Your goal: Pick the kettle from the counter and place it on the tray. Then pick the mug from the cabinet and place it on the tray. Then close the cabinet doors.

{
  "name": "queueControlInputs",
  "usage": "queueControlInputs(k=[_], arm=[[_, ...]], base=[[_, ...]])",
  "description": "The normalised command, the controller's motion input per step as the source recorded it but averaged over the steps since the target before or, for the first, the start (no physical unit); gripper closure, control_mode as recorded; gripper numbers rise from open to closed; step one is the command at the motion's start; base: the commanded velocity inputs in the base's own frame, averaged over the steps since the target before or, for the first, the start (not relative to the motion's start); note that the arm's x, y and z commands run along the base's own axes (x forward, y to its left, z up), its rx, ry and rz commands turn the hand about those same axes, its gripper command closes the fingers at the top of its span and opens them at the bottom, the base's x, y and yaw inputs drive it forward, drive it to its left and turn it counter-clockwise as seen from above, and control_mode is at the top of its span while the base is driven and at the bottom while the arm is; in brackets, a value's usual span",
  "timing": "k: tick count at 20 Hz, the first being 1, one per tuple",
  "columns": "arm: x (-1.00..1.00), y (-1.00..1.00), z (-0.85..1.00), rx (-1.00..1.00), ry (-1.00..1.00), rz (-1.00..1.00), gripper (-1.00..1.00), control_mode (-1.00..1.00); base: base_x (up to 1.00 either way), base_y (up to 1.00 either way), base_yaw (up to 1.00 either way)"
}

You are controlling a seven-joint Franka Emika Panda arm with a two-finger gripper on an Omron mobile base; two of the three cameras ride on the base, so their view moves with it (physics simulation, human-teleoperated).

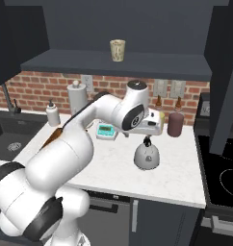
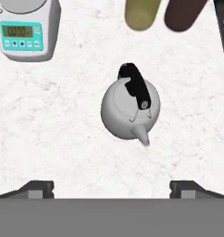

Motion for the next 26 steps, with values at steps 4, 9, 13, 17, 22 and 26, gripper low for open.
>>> queueControlInputs(k=[4,9,13,17,22,26], arm=[[0.34,-0.18,-0.24,0.00,0.14,0.00,-1.00,-1.00],[0.19,0.00,-0.22,0.00,0.10,0.00,-1.00,-1.00],[0.17,0.00,-0.26,0.00,0.04,0.00,-1.00,-1.00],[0.12,-0.01,-0.25,0.02,0.00,0.00,-1.00,-1.00],[0.05,-0.11,-0.20,0.03,0.00,0.00,-1.00,-1.00],[0.11,-0.07,-0.17,0.00,0.00,0.00,-1.00,-1.00]], base=[[0.00,0.00,0.00],[0.00,0.00,0.00],[0.00,0.00,0.00],[0.00,0.00,0.00],[0.00,0.00,0.00],[0.00,0.00,0.00]])
